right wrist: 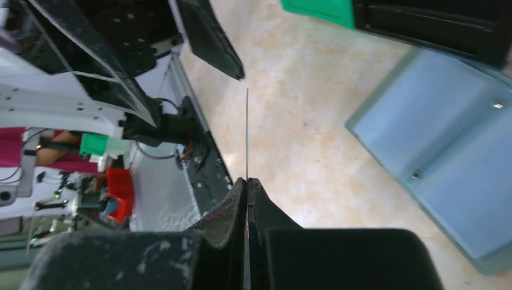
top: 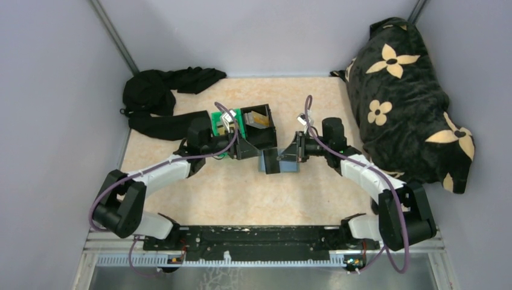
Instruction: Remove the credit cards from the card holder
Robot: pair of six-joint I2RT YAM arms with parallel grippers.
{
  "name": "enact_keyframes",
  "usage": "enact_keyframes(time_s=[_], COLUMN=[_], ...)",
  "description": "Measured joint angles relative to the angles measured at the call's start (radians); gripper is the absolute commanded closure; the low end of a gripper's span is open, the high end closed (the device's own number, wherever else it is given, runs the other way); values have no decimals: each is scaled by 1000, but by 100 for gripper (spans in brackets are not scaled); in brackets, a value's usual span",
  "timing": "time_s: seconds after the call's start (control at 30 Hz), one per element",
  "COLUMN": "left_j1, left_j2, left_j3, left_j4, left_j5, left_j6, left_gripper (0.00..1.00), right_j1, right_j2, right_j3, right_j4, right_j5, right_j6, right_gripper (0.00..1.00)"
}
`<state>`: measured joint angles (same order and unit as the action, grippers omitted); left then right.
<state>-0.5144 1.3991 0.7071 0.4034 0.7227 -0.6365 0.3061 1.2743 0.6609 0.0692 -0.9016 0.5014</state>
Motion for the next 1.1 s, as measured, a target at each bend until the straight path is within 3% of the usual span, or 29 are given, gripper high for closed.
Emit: enact_keyframes(time_s=[0.13, 0.37, 0.53, 0.7, 0.73, 0.87, 1.0, 1.1], left_j1=[0, -40, -56, -58, -58, -58, -58, -53], left_j2=[46, 101, 103, 103, 103, 96, 80, 51], left_j3=[-41, -57, -57, -57, -56, -53, -53, -53], left_j4=[176, 290, 324, 323, 316, 293, 267, 232], left_j5=[122, 246, 288, 296, 294, 287, 262, 218], left_j6=[-64, -121, -138, -132, -129, -118, -105, -97], left_gripper=[32, 34, 60, 96, 100, 100, 100, 100], right_j1=[34, 111, 125, 126, 126, 126, 126, 124], right_j2=[0, 0, 0, 0, 0, 0, 0, -3], right_j3=[-1, -1, -1, -1, -1, -1, -1, -1], right_j4=[57, 81, 81, 80, 80, 74, 71, 56], right_j5=[-80, -151, -165, -166, -166, -159, -138, -81], right_j6=[34, 52, 52, 51, 50, 48, 46, 40], right_gripper=[100, 100, 100, 100, 100, 100, 81, 73])
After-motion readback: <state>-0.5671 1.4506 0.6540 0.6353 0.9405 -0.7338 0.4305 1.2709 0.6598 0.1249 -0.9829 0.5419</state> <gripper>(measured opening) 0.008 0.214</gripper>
